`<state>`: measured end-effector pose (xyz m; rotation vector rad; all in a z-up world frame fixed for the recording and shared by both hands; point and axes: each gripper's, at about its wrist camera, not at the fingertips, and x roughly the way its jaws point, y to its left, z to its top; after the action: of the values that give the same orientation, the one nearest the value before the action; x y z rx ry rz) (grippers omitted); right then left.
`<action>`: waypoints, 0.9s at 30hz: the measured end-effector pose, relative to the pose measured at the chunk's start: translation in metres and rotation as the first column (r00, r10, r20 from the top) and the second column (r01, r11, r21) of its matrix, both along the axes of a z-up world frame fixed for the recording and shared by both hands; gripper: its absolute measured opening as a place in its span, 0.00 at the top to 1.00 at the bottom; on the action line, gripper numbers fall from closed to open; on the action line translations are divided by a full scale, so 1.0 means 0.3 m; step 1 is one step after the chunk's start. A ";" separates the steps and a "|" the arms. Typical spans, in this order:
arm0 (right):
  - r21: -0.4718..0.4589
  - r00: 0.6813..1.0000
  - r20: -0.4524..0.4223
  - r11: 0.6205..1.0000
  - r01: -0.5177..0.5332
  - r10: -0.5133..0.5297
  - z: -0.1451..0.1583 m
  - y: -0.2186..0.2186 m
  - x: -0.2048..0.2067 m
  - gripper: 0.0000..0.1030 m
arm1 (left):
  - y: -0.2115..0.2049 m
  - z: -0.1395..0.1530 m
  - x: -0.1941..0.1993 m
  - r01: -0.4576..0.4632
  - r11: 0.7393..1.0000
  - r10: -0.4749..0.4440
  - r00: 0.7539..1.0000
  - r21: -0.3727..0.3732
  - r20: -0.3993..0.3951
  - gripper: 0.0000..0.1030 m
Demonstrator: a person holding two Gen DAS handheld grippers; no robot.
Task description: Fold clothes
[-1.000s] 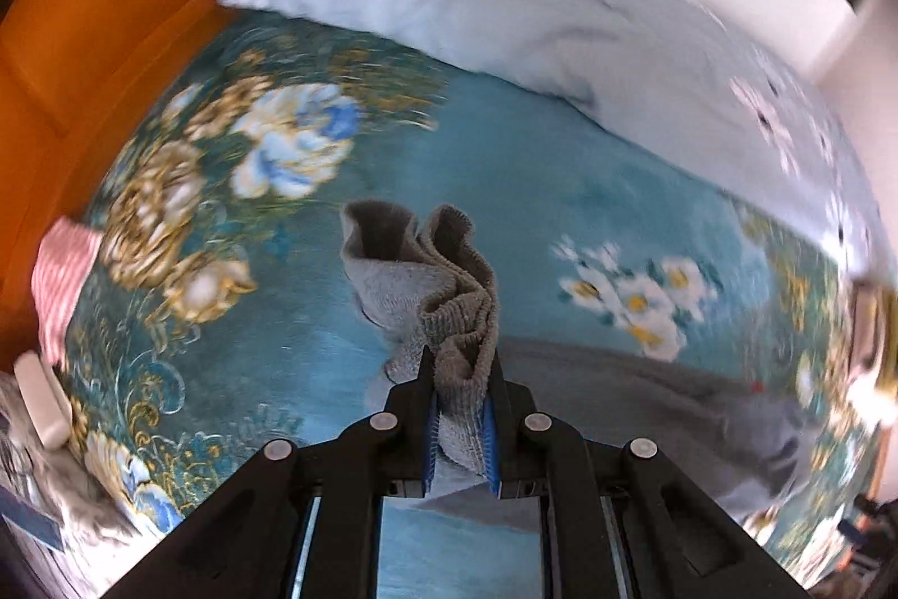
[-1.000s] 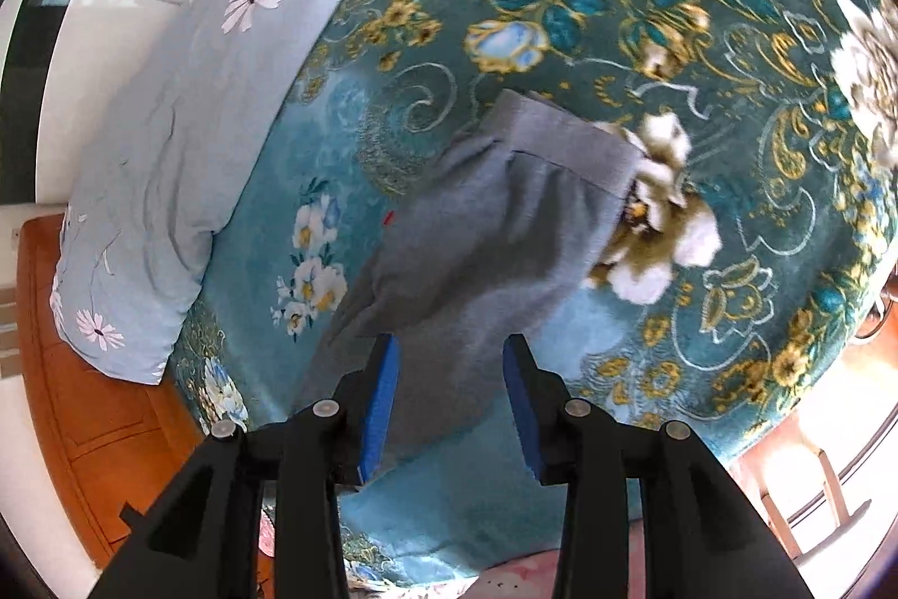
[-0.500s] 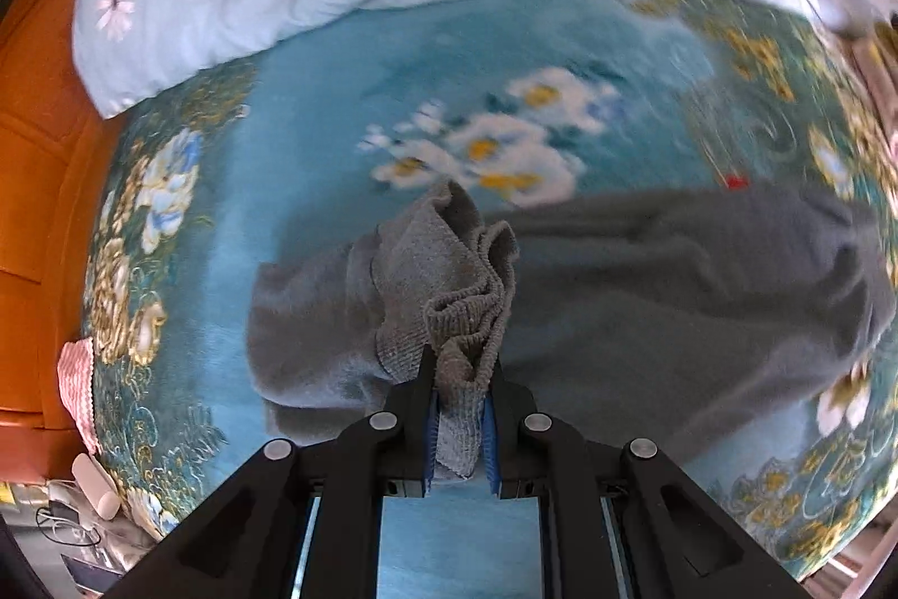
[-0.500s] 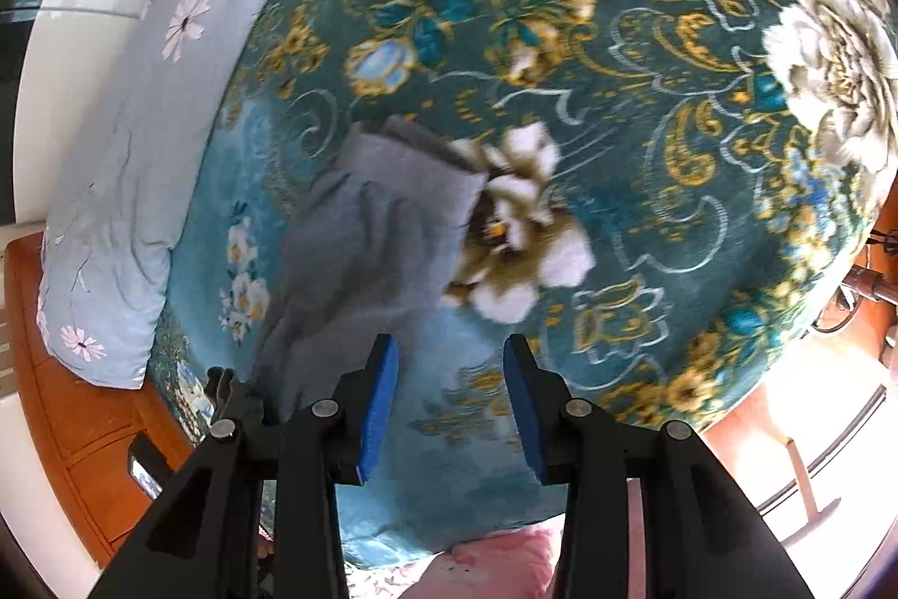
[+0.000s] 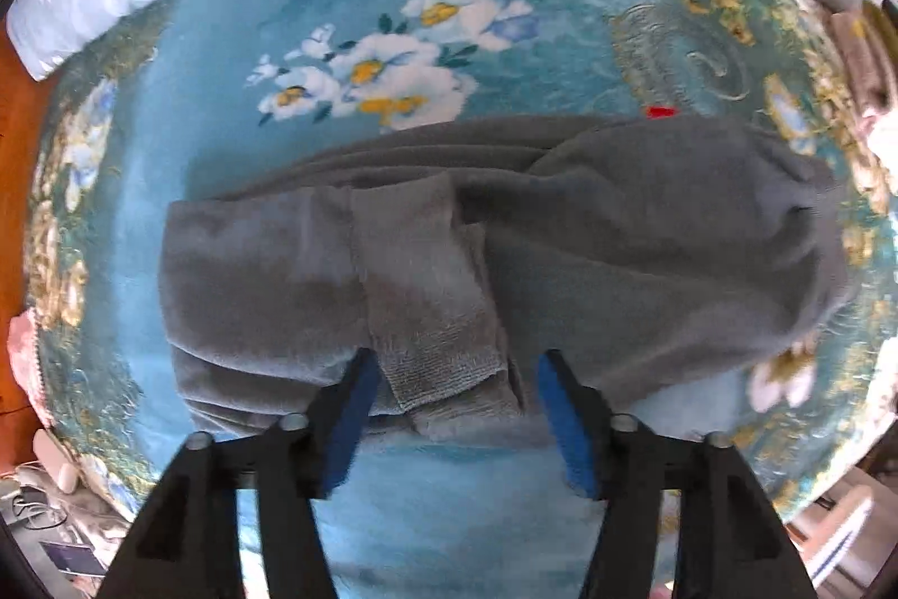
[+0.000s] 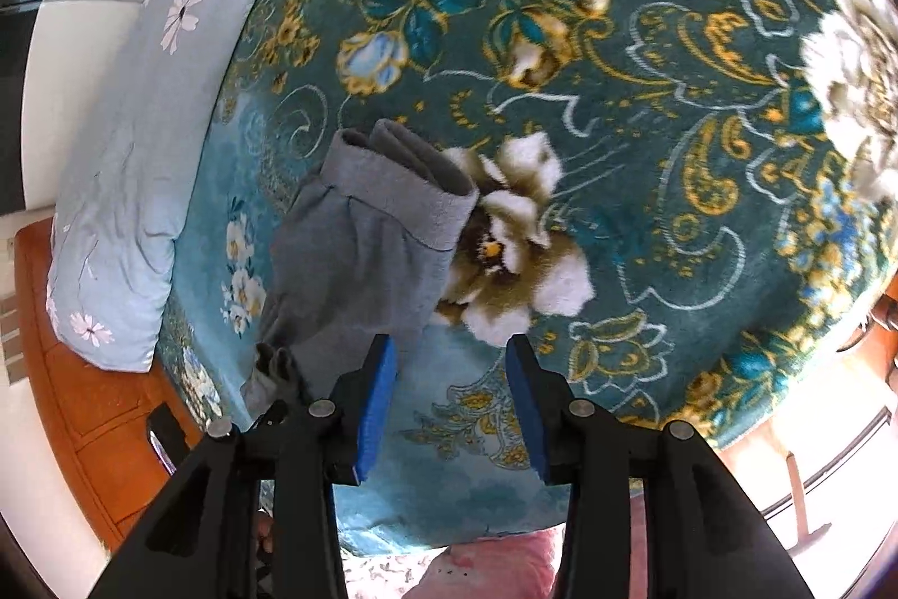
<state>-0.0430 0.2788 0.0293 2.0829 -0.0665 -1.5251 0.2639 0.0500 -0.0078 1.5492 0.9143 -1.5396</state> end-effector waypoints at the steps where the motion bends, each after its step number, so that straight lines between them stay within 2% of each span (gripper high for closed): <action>1: -0.009 1.000 0.007 1.000 -0.001 0.001 -0.010 -0.007 0.000 0.53 | 0.001 0.011 -0.004 0.007 1.000 -0.007 1.000 0.013 0.000 0.37; 4: -0.038 0.999 0.037 0.999 0.008 -0.006 -0.054 -0.024 -0.004 0.52 | -0.006 0.084 0.001 0.022 1.000 -0.022 1.000 -0.010 0.008 0.37; 6: -0.056 0.998 0.060 0.998 0.027 -0.023 -0.102 -0.036 -0.013 0.52 | -0.036 0.165 0.036 -0.013 0.999 0.013 1.000 -0.049 0.003 0.37; 9: -0.073 0.994 0.093 0.996 0.057 -0.050 -0.179 -0.054 -0.028 0.52 | -0.109 0.293 0.136 -0.166 0.983 0.164 0.986 -0.083 -0.039 0.37; 11: -0.075 0.990 0.115 0.993 0.086 -0.077 -0.238 -0.064 -0.040 0.51 | -0.139 0.372 0.244 -0.301 0.950 0.294 0.952 -0.084 -0.080 0.37; 14: -0.084 0.984 0.144 0.989 0.119 -0.107 -0.312 -0.083 -0.051 0.51 | -0.154 0.455 0.396 -0.461 0.884 0.451 0.886 -0.082 -0.111 0.36; 18: -0.087 0.978 0.164 0.986 0.143 -0.127 -0.391 -0.113 -0.059 0.51 | -0.110 0.491 0.548 -0.588 0.805 0.580 0.808 -0.077 -0.106 0.36; 20: -0.082 0.978 0.160 0.986 0.148 -0.134 -0.418 -0.129 -0.061 0.51 | -0.070 0.481 0.593 -0.630 0.774 0.624 0.776 -0.061 -0.094 0.36; 23: -0.073 0.981 0.135 0.986 0.152 -0.141 -0.441 -0.156 -0.063 0.51 | -0.009 0.466 0.629 -0.657 0.753 0.653 0.754 -0.047 -0.072 0.36; 27: -0.083 0.982 0.114 0.983 0.163 -0.153 -0.424 -0.189 -0.059 0.58 | 0.029 0.457 0.646 -0.665 0.746 0.663 0.747 -0.031 -0.049 0.36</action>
<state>-0.0608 0.2219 -0.0980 2.1268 -0.3437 -1.4705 0.4576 0.0587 0.1292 0.9835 1.2696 -1.0475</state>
